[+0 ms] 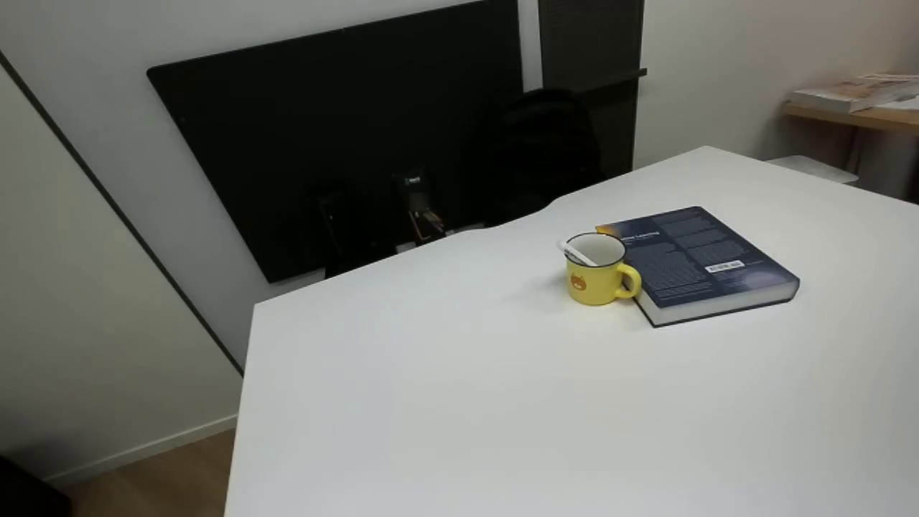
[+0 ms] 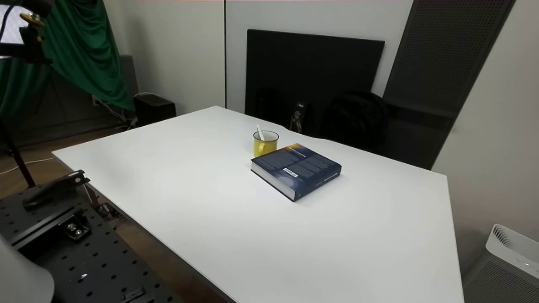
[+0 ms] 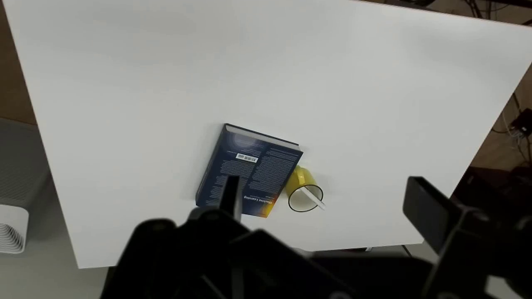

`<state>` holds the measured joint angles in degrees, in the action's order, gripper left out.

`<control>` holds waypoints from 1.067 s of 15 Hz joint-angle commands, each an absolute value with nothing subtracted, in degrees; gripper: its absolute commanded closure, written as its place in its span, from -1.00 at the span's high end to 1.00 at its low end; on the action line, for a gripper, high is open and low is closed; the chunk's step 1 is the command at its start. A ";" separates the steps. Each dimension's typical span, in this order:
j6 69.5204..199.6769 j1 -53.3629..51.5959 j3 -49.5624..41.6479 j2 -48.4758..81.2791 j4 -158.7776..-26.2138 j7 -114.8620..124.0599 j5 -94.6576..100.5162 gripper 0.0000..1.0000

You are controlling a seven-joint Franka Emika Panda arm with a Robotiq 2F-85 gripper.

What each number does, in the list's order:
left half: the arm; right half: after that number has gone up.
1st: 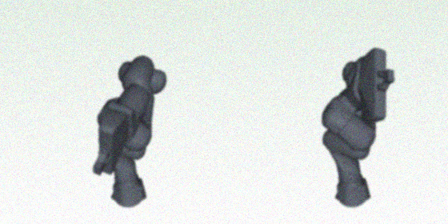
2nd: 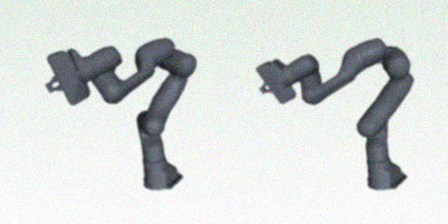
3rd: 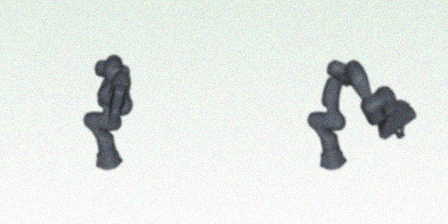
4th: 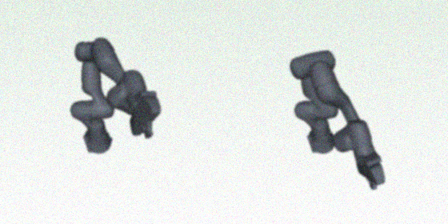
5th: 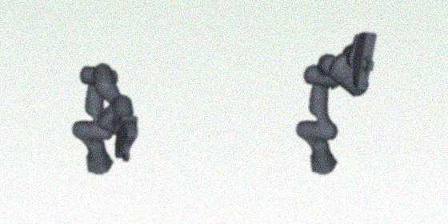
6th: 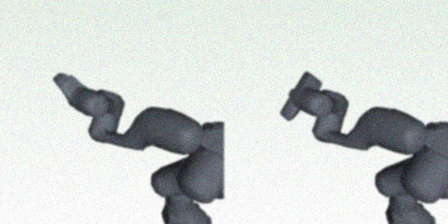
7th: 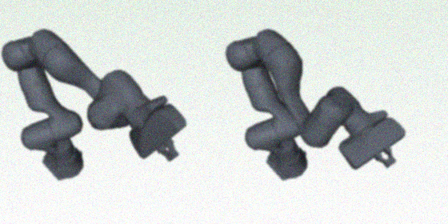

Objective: Take the marker out of the mug and put it on the book

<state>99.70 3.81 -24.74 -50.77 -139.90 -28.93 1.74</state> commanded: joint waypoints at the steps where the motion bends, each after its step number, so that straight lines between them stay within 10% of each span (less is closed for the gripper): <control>1: 101.10 2.88 -24.32 -48.71 -140.45 -30.38 1.28 1.00; 16: 127.50 -9.83 -14.95 -2.28 -130.06 -26.22 3.13 1.00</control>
<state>128.29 -8.51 -16.31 -13.58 -139.35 -29.28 1.89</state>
